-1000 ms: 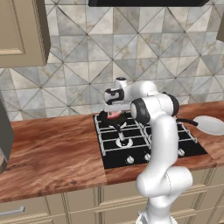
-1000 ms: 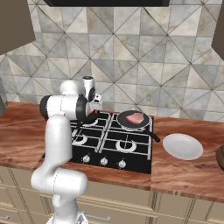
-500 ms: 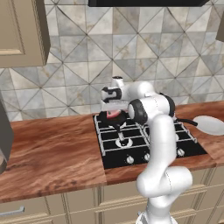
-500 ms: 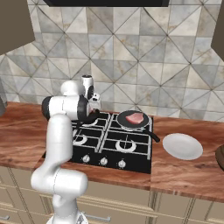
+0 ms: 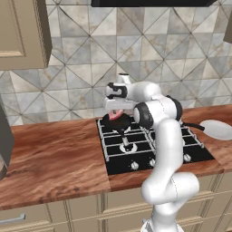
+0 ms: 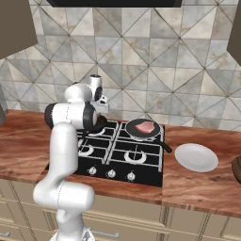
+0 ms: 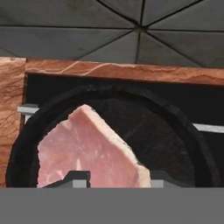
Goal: Place one of the steaks on the plate and the other in the bowl. Then place the bowl in the fridge.
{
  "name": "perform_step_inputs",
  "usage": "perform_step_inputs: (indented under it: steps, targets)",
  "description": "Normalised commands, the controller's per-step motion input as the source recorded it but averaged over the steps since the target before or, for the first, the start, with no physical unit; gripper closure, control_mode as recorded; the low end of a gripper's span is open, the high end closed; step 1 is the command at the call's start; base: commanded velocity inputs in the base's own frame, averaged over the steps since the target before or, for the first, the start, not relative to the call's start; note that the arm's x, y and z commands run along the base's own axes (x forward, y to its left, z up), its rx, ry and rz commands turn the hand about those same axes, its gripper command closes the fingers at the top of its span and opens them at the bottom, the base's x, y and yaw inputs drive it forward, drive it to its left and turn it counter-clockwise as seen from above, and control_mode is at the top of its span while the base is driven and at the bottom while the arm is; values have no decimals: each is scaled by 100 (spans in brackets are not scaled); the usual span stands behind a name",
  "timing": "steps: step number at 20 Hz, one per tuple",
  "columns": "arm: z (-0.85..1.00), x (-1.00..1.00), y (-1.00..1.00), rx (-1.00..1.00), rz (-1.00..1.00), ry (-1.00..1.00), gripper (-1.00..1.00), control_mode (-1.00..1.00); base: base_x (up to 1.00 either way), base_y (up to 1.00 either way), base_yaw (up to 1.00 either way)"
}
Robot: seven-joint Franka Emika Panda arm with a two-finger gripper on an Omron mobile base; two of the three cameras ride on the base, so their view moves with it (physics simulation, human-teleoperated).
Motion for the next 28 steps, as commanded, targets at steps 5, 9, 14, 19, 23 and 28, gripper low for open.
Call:
perform_step_inputs:
  steps: [5, 9, 14, 19, 23, 28]
  targets:
    - [16, -10, -3, 1, -4, 0, 100, -100, 0, 0, 0]
    - [35, -89, -27, 4, -9, -9, 100, -100, 0, 0, 0]
    - [42, -100, -20, 4, -1, -38, 100, -100, 0, 0, 0]
    - [29, -100, -2, 0, 1, -48, 100, -100, 0, 0, 0]
    - [54, -92, -15, 0, 0, -2, 100, -100, 0, 0, 0]
    - [91, -79, -8, 2, 0, 0, 100, -100, 0, 0, 0]
